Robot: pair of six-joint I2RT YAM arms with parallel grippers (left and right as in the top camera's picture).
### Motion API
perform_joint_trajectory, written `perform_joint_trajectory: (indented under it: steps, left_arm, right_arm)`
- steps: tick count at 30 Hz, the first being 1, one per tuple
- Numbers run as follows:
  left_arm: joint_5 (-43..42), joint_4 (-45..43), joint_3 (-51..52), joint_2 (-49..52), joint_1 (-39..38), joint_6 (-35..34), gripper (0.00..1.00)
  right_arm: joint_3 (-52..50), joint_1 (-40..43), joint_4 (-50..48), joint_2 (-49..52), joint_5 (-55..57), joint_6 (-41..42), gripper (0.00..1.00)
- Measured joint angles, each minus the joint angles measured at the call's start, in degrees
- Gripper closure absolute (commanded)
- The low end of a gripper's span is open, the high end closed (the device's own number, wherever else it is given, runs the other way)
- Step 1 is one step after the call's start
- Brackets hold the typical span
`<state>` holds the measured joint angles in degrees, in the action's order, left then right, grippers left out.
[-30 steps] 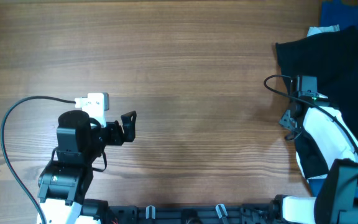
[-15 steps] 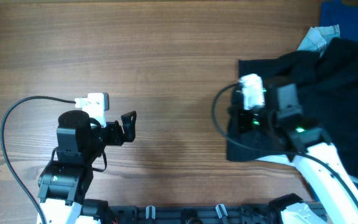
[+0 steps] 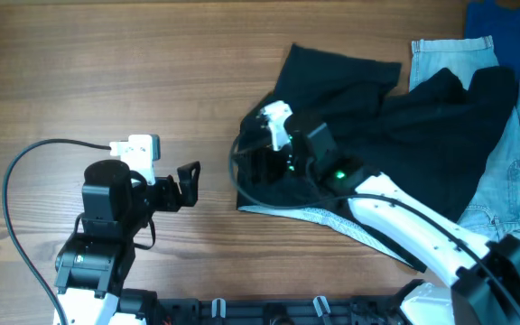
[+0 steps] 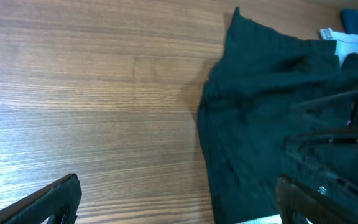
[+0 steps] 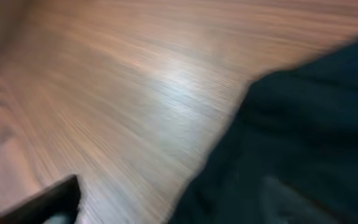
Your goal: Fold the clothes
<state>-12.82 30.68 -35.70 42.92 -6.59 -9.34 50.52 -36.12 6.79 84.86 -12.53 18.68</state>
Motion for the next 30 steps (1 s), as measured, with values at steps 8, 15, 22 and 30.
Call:
perform_joint_trajectory:
  steps: [8, 15, 22, 30]
  left_arm:
    - [-5.4, 0.0, 0.0, 3.7, 0.0, -5.3, 0.0]
    - [-14.2, -0.1, 0.0, 16.2, 0.0, -13.6, 0.0]
    - [-18.6, -4.9, -0.1, 30.7, -4.9, -20.9, 0.06]
    - [-20.1, -17.6, -0.3, 42.9, -14.0, -32.3, 0.17]
  right_arm:
    - [0.3, 12.3, 17.7, -17.1, 9.3, 3.0, 0.0]
    - [0.3, 20.5, 29.4, -22.5, 11.3, 5.1, 0.0]
    - [0.3, 20.8, 31.9, -22.5, 11.4, 5.4, 0.0]
    - [0.3, 20.8, 33.5, -22.5, 11.4, 5.4, 0.01]
